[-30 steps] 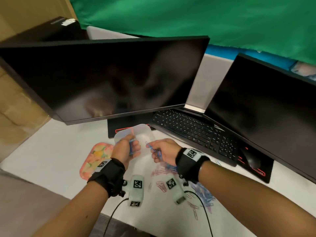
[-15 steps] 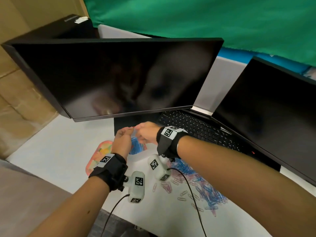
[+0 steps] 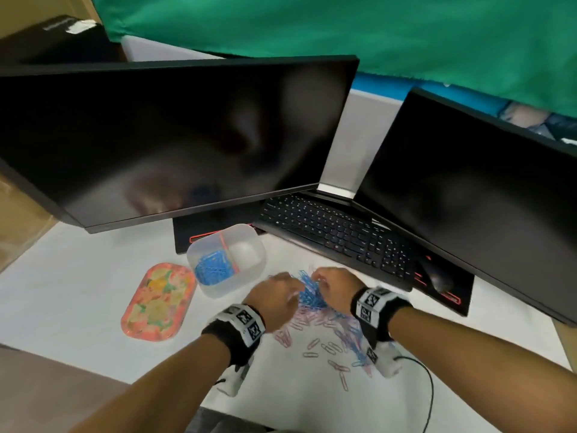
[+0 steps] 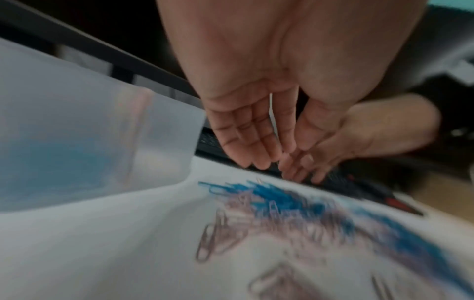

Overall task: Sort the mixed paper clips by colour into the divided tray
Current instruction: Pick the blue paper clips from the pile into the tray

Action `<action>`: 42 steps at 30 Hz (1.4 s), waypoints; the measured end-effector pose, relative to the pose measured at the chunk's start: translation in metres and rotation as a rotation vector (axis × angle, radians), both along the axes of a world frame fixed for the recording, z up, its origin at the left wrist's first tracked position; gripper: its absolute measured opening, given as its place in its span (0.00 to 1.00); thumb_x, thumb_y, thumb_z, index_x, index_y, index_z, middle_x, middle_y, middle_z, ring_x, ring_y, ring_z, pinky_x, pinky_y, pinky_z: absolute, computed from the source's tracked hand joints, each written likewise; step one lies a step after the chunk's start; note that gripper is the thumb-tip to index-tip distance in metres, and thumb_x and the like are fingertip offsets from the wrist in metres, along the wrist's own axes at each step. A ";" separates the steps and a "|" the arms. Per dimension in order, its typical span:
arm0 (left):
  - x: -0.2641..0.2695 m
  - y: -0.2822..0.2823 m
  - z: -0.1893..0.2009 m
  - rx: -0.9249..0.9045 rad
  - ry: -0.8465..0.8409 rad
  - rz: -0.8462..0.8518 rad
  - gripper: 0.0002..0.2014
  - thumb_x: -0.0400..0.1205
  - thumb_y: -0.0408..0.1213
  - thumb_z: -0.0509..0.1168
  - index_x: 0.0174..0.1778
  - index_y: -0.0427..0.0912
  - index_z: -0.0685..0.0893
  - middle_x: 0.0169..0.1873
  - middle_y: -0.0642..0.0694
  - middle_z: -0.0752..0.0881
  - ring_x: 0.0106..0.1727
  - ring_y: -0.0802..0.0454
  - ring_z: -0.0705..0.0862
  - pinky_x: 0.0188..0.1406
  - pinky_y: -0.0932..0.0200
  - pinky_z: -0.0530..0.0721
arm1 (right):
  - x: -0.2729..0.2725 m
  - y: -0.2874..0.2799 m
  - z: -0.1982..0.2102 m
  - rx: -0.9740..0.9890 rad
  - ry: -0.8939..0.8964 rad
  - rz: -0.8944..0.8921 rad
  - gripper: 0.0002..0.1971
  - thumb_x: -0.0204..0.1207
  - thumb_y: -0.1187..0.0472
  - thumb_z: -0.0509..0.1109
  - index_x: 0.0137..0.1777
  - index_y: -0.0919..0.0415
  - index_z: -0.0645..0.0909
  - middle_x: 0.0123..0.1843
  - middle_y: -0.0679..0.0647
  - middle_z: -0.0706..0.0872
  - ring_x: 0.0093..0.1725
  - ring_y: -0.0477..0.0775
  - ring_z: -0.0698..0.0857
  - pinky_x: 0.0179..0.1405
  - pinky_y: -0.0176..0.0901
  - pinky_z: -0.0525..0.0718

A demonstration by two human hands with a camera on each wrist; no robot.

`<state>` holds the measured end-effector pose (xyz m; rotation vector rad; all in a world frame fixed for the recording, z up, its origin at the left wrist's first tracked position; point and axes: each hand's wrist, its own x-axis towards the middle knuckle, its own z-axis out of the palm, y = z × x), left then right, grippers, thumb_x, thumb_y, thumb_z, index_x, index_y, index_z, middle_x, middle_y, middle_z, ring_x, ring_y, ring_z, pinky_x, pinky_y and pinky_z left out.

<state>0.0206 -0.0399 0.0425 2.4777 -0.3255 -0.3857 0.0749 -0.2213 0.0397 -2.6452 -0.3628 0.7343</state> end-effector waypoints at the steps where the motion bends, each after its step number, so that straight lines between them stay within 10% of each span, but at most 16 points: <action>1: -0.003 -0.007 -0.008 0.114 0.040 -0.108 0.18 0.81 0.37 0.58 0.67 0.46 0.78 0.65 0.43 0.78 0.66 0.42 0.79 0.64 0.51 0.79 | -0.008 -0.009 -0.006 -0.018 -0.002 0.080 0.16 0.81 0.61 0.57 0.65 0.53 0.79 0.65 0.54 0.83 0.60 0.56 0.83 0.63 0.47 0.81; 5: -0.018 -0.020 -0.033 0.416 0.137 -0.342 0.35 0.80 0.42 0.60 0.82 0.58 0.53 0.84 0.41 0.49 0.84 0.38 0.50 0.81 0.39 0.60 | -0.040 -0.028 -0.028 -0.180 -0.006 0.360 0.30 0.82 0.49 0.56 0.83 0.50 0.55 0.85 0.58 0.52 0.84 0.61 0.51 0.83 0.62 0.55; 11: -0.028 -0.007 -0.036 0.526 0.206 -0.516 0.32 0.82 0.45 0.55 0.80 0.71 0.51 0.84 0.47 0.37 0.84 0.37 0.37 0.82 0.35 0.46 | -0.068 -0.061 -0.036 -0.316 0.074 0.481 0.38 0.77 0.31 0.54 0.77 0.27 0.31 0.78 0.54 0.20 0.76 0.61 0.22 0.78 0.66 0.30; 16: -0.027 0.004 -0.034 0.353 0.076 -0.402 0.22 0.82 0.43 0.58 0.73 0.61 0.74 0.79 0.48 0.65 0.80 0.43 0.63 0.77 0.46 0.67 | -0.066 -0.075 -0.031 -0.143 -0.063 0.350 0.31 0.80 0.41 0.58 0.81 0.33 0.50 0.86 0.50 0.45 0.84 0.55 0.45 0.83 0.59 0.45; 20: -0.014 -0.004 -0.029 0.285 0.027 -0.161 0.16 0.82 0.38 0.57 0.64 0.51 0.81 0.64 0.49 0.79 0.65 0.46 0.79 0.61 0.53 0.80 | -0.050 -0.066 -0.026 -0.012 -0.196 0.131 0.14 0.81 0.51 0.60 0.62 0.48 0.80 0.59 0.47 0.81 0.61 0.48 0.76 0.67 0.50 0.74; 24: -0.002 -0.019 -0.027 0.339 0.099 -0.011 0.12 0.83 0.43 0.57 0.59 0.46 0.79 0.62 0.47 0.80 0.61 0.45 0.81 0.58 0.50 0.83 | -0.030 -0.039 -0.018 0.058 -0.145 -0.072 0.08 0.79 0.60 0.61 0.45 0.55 0.82 0.43 0.49 0.84 0.45 0.51 0.82 0.44 0.41 0.80; 42: 0.012 -0.037 -0.038 0.295 0.253 0.141 0.12 0.81 0.37 0.60 0.59 0.40 0.81 0.59 0.43 0.81 0.57 0.44 0.83 0.58 0.50 0.84 | -0.004 0.001 -0.033 0.030 0.087 -0.139 0.18 0.73 0.74 0.64 0.59 0.55 0.78 0.54 0.55 0.84 0.51 0.56 0.84 0.47 0.43 0.84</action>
